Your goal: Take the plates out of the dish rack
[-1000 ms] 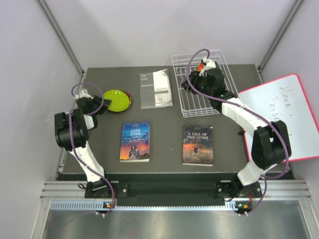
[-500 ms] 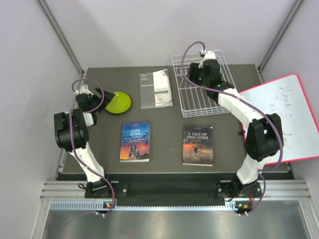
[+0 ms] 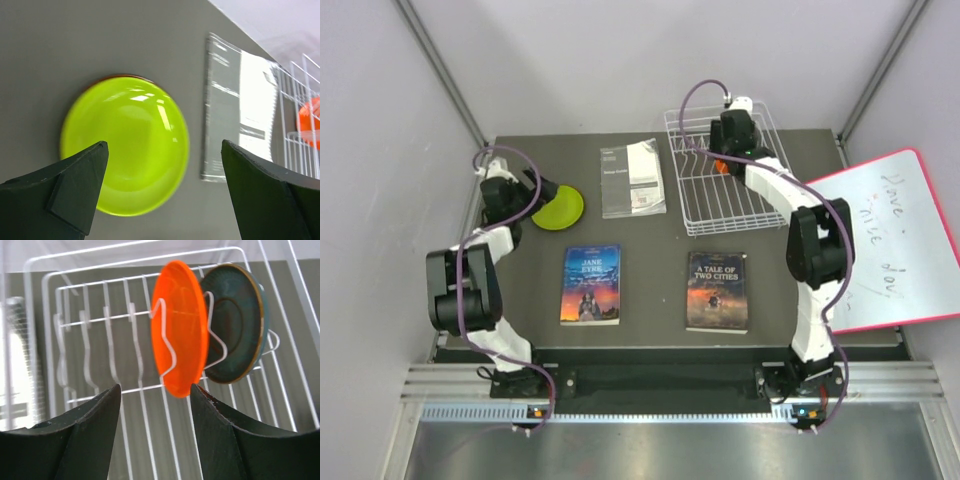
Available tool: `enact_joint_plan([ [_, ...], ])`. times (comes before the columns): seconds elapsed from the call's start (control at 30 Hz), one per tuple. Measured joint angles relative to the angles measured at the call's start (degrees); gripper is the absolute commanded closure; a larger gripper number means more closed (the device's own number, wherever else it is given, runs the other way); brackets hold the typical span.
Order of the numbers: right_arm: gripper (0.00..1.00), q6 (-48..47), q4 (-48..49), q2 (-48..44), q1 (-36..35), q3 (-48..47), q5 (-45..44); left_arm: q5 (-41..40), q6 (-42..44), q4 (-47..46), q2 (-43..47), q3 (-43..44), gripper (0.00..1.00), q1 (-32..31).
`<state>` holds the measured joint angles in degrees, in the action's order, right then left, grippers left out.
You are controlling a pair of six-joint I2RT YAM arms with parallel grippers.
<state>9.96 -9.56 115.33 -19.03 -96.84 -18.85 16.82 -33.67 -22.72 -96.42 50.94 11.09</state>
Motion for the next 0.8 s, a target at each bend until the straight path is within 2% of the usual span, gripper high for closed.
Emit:
enact_joint_plan([
  [0.27,0.43,-1.44,-1.55,4.87,3.52,-4.92,-1.07,0.35,0.68,-0.26,2.6,-0.48,0.01,-8.57],
  [0.4,0.44,-2.12,-1.7,6.88,4.35,-7.98,-1.05,1.22,0.76,-0.39,2.64,-0.48,0.01,-10.51],
  [0.63,0.62,-3.45,-2.49,11.87,4.59,-12.87,-0.63,1.97,0.92,-0.46,3.19,-0.5,0.01,-12.39],
  [0.7,0.64,-3.72,-2.82,13.18,4.59,-13.73,-0.57,2.14,1.09,-0.48,3.56,-0.55,0.01,-13.0],
  [0.73,0.7,-3.85,-3.04,13.9,4.63,-14.32,-0.57,2.21,1.18,-0.5,3.74,-0.61,0.01,-13.22],
  [0.8,0.75,-4.15,-3.41,15.04,4.7,-15.17,-0.57,2.21,1.46,-0.52,4.24,-0.79,0.01,-13.73],
])
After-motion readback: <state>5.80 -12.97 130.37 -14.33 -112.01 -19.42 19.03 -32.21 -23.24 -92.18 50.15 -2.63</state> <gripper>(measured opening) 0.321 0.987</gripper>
